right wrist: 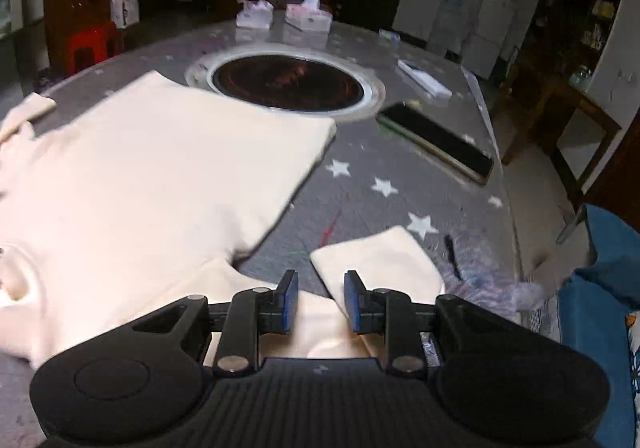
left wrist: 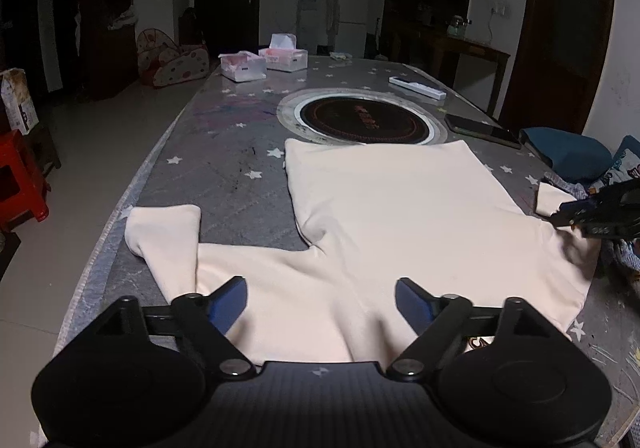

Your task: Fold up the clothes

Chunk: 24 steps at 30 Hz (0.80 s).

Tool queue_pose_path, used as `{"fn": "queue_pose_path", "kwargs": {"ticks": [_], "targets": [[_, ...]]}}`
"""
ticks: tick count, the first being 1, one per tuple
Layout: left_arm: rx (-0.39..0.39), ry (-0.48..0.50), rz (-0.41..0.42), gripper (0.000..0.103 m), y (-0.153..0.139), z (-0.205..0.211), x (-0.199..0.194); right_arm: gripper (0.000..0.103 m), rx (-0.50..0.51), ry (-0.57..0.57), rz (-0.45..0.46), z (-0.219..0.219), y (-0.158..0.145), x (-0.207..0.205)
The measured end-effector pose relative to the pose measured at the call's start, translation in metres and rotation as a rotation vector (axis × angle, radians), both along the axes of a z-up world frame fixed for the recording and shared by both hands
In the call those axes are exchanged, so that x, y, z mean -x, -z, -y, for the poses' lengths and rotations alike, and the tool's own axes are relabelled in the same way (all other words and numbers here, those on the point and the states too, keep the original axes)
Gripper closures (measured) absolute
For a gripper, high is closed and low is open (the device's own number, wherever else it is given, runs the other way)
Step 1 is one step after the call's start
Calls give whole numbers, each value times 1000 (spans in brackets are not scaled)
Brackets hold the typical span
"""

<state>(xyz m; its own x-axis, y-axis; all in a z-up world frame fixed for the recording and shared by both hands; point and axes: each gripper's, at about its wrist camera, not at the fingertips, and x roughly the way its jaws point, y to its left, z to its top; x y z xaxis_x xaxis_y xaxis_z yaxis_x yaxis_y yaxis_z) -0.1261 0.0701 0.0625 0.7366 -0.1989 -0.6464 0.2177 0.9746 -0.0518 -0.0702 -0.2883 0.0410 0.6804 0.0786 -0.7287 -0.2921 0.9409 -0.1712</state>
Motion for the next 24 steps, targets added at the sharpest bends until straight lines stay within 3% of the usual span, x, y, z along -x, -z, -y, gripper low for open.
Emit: {"fn": "queue_pose_path", "kwargs": {"ticks": [4,6,9,14,18,22,24], "targets": [[1,-17,19,9,-2,-5,1,81,-7,26,-11,4,10,-6],[15,-26,21,7,-3,-7,1,94,-6,46,-3,7,8,-6],[25,-34,25,4,-4,-8,1,99,-2,66,8,11,7,-6],[27,-30,25,2,-3,-7,2,98,-54,47,-1,15,3,-6],[32,-29,23,0,-3,-5,4,84,-39,32,0,8,8,-11],[26,-25,28,0,-5,-5,6,85,-55,61,-8,9,16,-18],[36,-34,22,0,-4,-7,5,94,-60,76,-8,10,15,-18]]}}
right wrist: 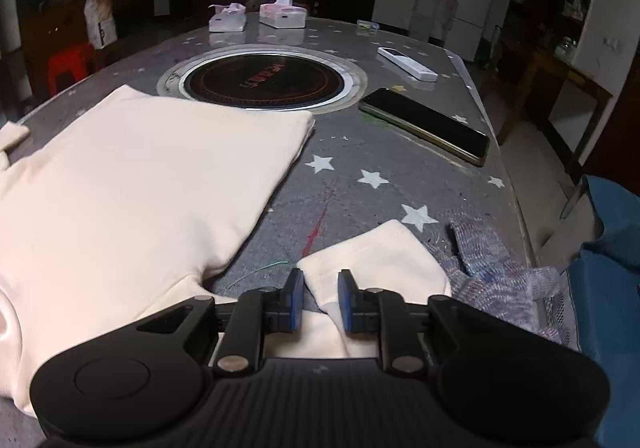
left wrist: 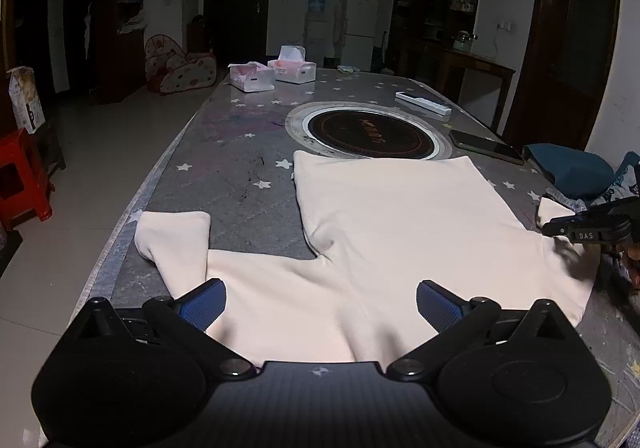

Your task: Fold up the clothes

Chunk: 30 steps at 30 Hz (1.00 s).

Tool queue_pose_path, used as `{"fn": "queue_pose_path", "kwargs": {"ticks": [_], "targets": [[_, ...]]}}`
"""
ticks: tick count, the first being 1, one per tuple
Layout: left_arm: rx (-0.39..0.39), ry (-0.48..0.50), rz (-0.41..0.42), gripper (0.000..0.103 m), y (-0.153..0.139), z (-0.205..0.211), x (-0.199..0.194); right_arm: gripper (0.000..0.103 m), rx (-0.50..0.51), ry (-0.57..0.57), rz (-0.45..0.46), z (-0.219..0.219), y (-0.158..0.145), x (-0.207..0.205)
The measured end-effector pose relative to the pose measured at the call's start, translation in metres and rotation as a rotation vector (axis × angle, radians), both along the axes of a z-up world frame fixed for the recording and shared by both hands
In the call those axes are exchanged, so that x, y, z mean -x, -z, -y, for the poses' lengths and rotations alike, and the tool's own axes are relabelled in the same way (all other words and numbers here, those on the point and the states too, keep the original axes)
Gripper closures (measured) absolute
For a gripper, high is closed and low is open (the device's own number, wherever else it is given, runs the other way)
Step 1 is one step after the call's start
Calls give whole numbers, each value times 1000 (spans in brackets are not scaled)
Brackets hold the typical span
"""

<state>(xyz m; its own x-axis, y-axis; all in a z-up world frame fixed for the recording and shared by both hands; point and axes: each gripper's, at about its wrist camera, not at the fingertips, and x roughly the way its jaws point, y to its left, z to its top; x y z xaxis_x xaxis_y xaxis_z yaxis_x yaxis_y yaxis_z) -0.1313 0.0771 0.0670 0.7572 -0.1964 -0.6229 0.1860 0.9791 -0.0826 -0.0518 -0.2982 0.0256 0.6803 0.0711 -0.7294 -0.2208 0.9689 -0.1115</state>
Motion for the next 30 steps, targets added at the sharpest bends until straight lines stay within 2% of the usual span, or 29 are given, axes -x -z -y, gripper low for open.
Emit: {"fn": "queue_pose_path", "kwargs": {"ticks": [3,8,15,20,26,30], "targets": [[19,-15,-9,0,0,-3,-1,98,11,7,24,0,-2,4],[22,-31,-8,0,-1,-6,1,99,-66,28,86,6,-20,16],[0,-41,-5,0,-5,-5,4,99,-322,16,184,15,-70,40],[-46,-55,77,0,-5,-2,16,99,-470,-72,216,-1,-98,55],[-20,-90,35,0,-2,-11,11,99,-512,-185,187,-42,-93,59],[24,-112,23,0,-1,-23,11,99,-522,-235,127,-74,-72,56]]}}
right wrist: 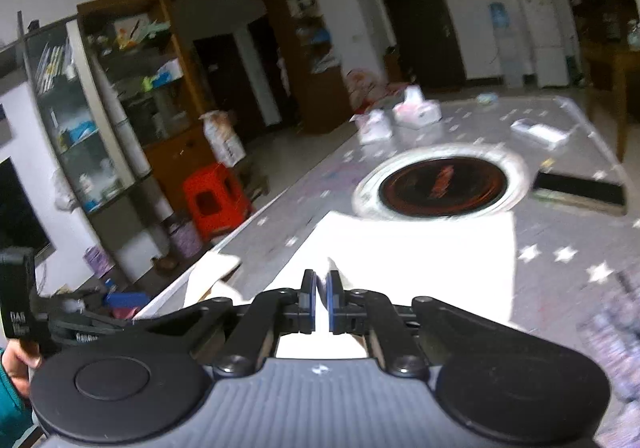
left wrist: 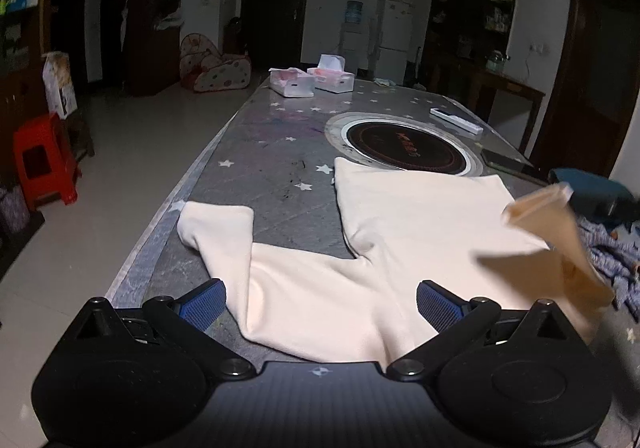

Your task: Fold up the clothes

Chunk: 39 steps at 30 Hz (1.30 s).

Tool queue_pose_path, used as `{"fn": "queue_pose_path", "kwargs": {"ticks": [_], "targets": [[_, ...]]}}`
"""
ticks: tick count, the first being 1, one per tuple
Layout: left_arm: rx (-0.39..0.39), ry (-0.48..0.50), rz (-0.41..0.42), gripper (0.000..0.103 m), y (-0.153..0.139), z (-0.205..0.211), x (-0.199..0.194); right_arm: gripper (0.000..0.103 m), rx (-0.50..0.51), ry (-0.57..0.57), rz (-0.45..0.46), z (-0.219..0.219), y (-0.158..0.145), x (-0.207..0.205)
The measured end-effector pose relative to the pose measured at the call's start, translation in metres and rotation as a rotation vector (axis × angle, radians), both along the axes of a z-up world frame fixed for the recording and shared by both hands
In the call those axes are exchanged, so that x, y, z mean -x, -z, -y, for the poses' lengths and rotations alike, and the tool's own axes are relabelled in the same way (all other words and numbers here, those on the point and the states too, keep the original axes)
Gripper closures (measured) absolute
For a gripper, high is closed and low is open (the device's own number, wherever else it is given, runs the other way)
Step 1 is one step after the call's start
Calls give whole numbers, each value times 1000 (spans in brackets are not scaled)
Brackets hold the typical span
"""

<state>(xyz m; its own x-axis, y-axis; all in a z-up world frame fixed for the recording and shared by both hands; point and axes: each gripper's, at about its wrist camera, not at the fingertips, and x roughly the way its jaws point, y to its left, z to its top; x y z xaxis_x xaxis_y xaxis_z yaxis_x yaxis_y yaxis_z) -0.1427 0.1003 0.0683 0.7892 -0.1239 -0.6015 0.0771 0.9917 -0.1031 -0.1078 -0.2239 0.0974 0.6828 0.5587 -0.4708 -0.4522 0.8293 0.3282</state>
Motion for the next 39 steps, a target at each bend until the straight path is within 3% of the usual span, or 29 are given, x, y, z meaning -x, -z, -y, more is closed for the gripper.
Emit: {"fn": "queue_pose_path", "kwargs": {"ticks": [7,12,15,17,21,27,29,33,39], "targets": [[33,-32,-19,0,5,-8,-4,94,-30,-111,-85,-27,23,8],[47,14,-31,0,7,2,-5,85,-6,-124,-56,-20,19,19],[63,61,-35,0,7,12,-5,81,58,-68,-41,0,15,29],[72,105,-40,0,7,21,-5,79,154,-10,-24,16,17,39],[44,216,-42,0,12,48,-4,68,276,104,-48,53,32,55],[-1,299,-75,0,27,76,-15,68,210,164,-164,85,62,61],[-10,311,-98,0,33,79,-18,69,190,169,-183,85,69,60],[-28,328,-140,2,42,81,-20,93,185,211,-182,87,77,59],[-79,363,-162,3,48,81,-10,102,263,270,-143,90,74,69]]}}
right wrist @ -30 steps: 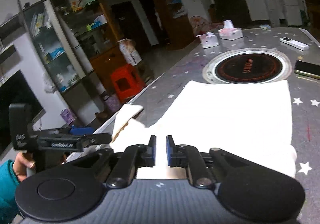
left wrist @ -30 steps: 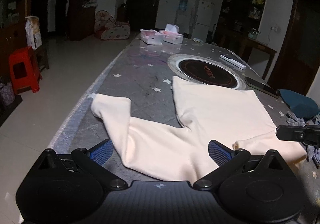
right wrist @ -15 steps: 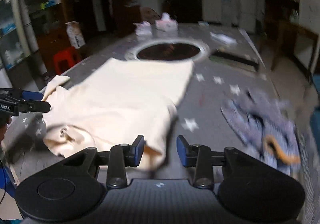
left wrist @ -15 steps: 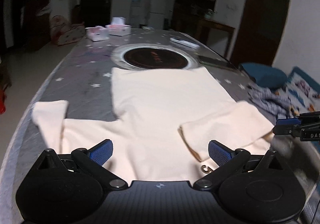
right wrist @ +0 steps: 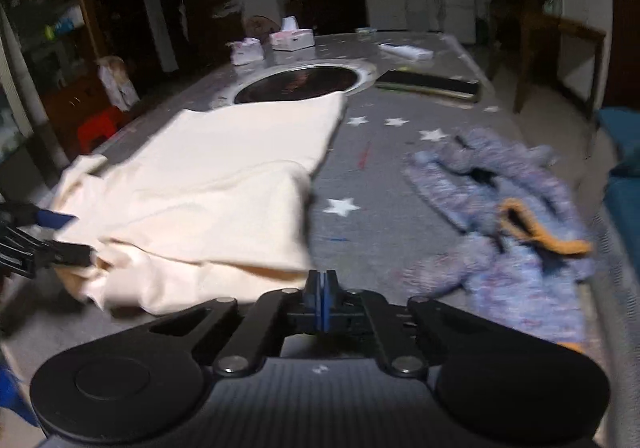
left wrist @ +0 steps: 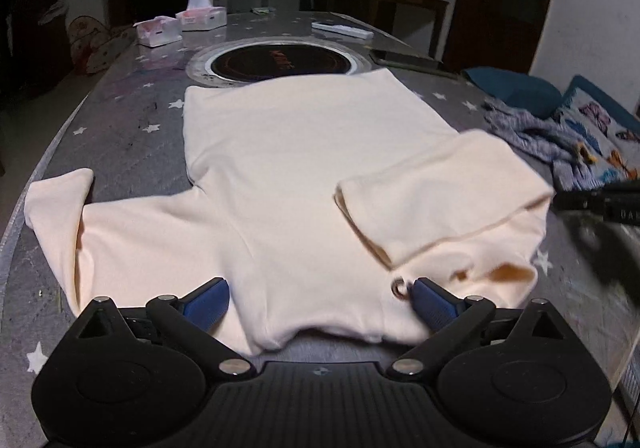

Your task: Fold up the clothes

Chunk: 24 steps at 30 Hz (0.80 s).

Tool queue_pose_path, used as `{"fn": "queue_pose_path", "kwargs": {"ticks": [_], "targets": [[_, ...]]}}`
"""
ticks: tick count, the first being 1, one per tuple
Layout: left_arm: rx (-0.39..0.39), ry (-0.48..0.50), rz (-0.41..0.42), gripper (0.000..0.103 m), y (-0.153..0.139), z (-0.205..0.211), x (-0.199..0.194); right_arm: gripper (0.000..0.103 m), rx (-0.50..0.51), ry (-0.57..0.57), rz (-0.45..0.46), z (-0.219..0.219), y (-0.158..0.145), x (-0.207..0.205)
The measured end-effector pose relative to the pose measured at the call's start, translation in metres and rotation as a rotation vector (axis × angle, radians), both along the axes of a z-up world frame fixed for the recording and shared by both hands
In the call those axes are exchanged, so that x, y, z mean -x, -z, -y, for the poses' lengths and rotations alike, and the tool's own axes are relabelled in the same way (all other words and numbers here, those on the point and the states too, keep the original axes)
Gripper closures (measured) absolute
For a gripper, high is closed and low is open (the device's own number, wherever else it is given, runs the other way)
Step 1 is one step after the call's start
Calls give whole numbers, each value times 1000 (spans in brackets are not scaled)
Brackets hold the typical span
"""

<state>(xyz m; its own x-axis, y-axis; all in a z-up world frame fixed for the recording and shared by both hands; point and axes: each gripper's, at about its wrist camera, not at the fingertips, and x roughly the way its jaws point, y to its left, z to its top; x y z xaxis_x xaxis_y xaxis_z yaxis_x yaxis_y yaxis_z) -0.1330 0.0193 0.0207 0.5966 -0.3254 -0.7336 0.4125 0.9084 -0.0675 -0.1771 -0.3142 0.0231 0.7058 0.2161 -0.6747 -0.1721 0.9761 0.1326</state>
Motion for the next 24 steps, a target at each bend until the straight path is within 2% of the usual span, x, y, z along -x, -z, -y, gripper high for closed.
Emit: {"fn": "queue_pose_path", "kwargs": {"ticks": [3,5,7,9,11,13,15,17,19,20,22,24], "targets": [[-7,10,-10,7,-4,-1,2,102,33,24,-25,9,0,9],[42,-2,-20,9,-12,-3,-3,100,29,13,-29,12,-1,14],[80,-7,-11,11,-19,0,-8,95,10,4,-27,13,-3,16],[75,-5,0,13,-22,10,-16,80,-13,-5,-16,10,-5,15],[63,-2,0,17,-21,20,-26,76,-28,-12,-7,5,-6,13],[50,-2,-12,28,-16,28,-35,74,-37,-21,-5,0,-5,9],[37,-3,-23,34,-11,36,-43,64,-47,-25,-3,-5,-3,4],[16,1,-18,42,-8,43,-47,62,-53,-28,-4,-8,-2,1],[5,7,-9,66,-9,47,-47,59,-58,-35,-5,-12,0,-1],[5,6,-8,72,-9,47,-47,56,-56,-35,-3,-13,0,-2],[-8,-6,10,92,-11,48,-48,52,-53,-33,1,-16,1,-3],[11,-8,24,98,-18,46,-47,51,-53,-26,5,-18,2,-4]]}}
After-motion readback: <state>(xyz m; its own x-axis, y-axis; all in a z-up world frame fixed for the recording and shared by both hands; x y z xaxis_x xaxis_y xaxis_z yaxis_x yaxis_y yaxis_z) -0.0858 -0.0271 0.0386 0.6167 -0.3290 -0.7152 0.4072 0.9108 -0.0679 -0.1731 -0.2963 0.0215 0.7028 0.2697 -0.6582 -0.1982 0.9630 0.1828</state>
